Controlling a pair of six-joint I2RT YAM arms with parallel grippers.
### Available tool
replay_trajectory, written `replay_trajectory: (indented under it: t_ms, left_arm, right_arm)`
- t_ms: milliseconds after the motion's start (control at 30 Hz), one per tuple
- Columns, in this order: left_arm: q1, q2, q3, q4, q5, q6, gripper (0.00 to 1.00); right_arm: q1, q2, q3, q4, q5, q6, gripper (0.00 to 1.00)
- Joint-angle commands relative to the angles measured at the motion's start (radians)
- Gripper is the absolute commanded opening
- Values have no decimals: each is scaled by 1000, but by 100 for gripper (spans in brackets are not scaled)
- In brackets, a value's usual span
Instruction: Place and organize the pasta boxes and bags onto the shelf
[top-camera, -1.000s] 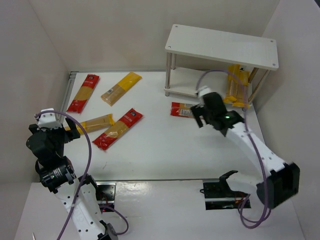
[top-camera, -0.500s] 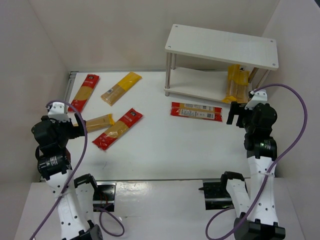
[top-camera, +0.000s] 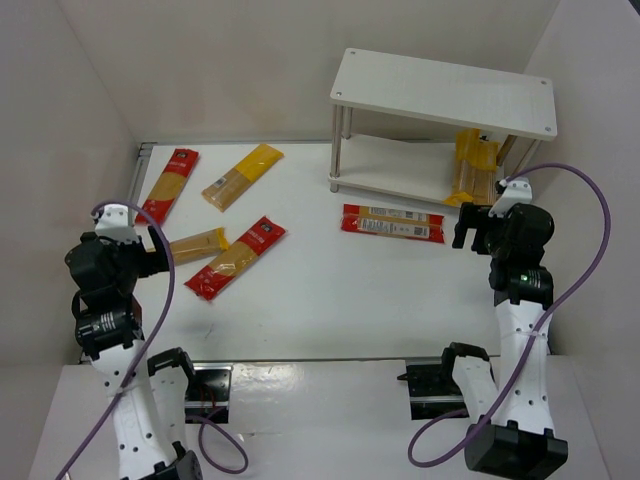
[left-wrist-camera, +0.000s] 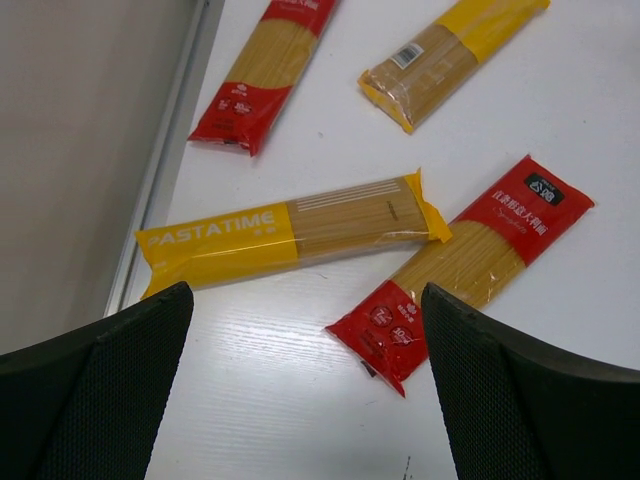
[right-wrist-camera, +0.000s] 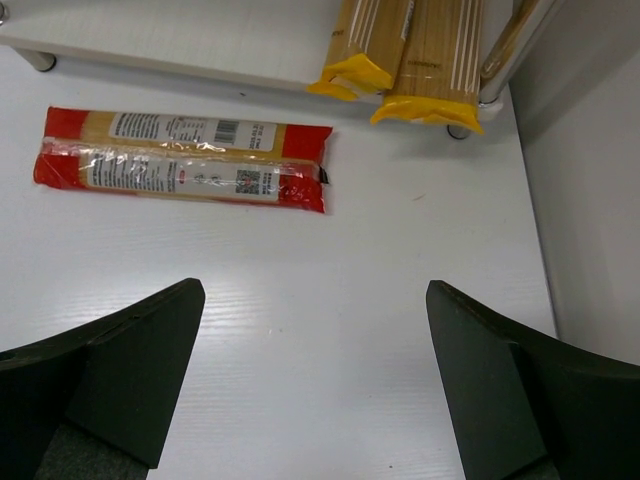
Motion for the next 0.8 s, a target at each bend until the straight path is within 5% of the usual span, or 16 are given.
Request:
replay_trajectory:
  t_ms: [0,767]
  left_arm:
    - [-4,-32,16,21,-21,-21,100]
    - [-4,-32,7,21,-1,-12,100]
  right_arm:
    - [-14,23,-2,13,-14,-8,100]
    - [-14,-2,-2,13,-4,-8,100]
